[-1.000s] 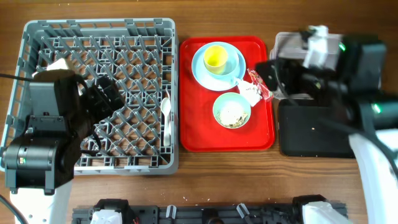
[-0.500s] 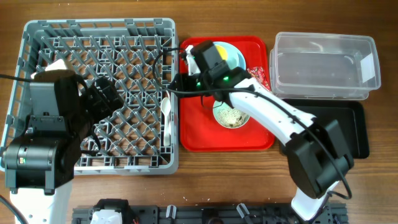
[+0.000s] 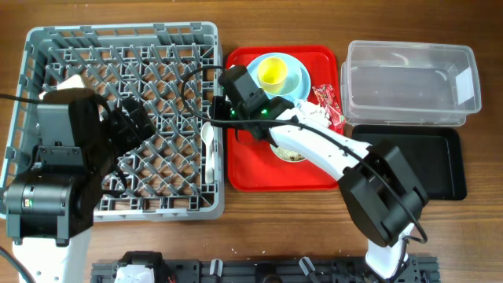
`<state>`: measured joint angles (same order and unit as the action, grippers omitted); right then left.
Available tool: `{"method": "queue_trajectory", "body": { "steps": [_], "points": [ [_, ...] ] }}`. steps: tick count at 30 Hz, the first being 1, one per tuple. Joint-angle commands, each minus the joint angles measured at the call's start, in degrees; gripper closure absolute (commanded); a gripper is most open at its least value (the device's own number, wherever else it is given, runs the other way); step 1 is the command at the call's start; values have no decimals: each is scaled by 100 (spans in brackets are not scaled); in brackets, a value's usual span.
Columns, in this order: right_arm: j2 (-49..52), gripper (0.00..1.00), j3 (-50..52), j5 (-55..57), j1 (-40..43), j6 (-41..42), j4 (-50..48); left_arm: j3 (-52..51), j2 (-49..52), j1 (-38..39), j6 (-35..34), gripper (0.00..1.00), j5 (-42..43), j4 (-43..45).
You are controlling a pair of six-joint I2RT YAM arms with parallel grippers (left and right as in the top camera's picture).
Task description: Sort waste into correct bins and load items into the dishwasher rack
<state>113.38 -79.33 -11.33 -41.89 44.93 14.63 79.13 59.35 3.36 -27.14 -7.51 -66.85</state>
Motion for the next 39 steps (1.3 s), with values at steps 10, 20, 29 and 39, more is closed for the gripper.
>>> {"method": "queue_trajectory", "body": {
  "steps": [10, 20, 29, 39],
  "points": [
    [195, 96, -81, -105, -273, 802, -354, 22, -33, -37, 9, 0, -72, 11],
    [251, 78, -83, -90, -313, 782, -553, 22, -33, -37, 9, 0, -72, 11],
    [-1305, 61, -83, 227, 164, -957, 1054, 22, -33, -37, 9, 0, -70, 11],
    [837, 96, -81, 721, 221, -1025, 1045, 22, -33, -37, 9, 0, -72, 11]
  ]
}}
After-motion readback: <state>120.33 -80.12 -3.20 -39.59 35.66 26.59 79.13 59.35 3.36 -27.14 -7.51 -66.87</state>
